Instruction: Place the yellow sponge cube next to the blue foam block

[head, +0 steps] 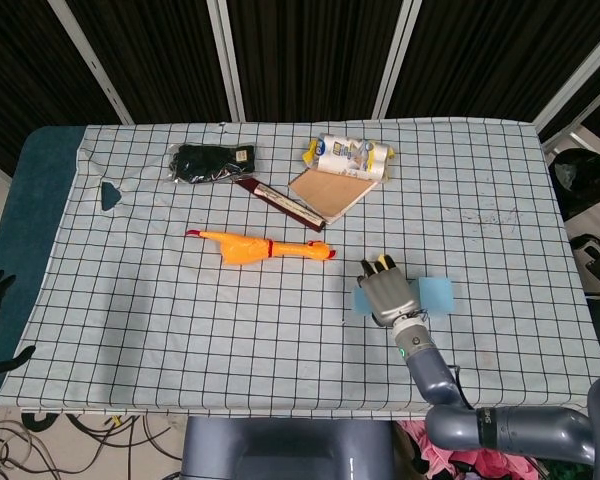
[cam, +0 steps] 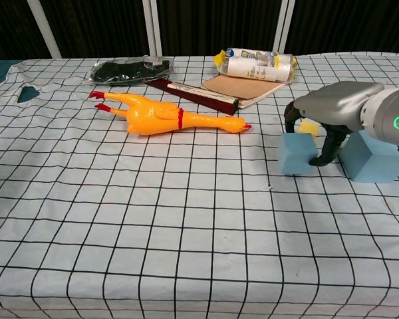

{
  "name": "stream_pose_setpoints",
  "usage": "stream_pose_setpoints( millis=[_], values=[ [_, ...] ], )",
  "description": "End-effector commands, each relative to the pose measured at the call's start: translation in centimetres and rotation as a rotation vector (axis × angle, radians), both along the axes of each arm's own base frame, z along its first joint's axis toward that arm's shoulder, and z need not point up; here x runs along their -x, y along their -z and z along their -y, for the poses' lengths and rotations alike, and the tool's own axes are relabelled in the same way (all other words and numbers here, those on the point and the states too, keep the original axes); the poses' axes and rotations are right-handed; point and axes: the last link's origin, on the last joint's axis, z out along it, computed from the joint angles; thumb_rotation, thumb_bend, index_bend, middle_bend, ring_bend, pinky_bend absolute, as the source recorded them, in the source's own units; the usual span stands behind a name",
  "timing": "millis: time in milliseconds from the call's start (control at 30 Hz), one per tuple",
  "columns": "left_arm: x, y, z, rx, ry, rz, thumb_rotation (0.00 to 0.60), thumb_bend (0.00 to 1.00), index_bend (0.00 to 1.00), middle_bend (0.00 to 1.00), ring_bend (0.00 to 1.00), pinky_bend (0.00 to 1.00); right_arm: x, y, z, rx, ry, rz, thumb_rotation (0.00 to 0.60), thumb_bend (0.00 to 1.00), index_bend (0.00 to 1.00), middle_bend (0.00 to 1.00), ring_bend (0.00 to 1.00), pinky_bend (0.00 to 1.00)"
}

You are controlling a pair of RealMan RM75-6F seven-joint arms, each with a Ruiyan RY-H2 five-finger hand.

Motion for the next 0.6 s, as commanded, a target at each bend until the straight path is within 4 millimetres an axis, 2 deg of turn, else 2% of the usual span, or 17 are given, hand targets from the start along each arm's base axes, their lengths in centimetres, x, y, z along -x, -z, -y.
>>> stream_pose_setpoints(
  millis=[33,600],
  values=[
    [0.0,0.0,0.0,0.000,0.000,0.000,0.600,0.14,0.08,0.04,0.00,0.00,-0.1,-0.5,1.2,0.014,0.009,-0.017,0.600,0.32,0.45,0.09,0.15,0.09],
    [0.0,0.0,0.0,-0.001,-0.001,-0.001,0.600,0.14,0.08,0.04,0.00,0.00,2.0,-1.6,2.4,0.016,0.075,-0.067,0.600,0.32,0.45,0.09,0.15,0.09]
  ],
)
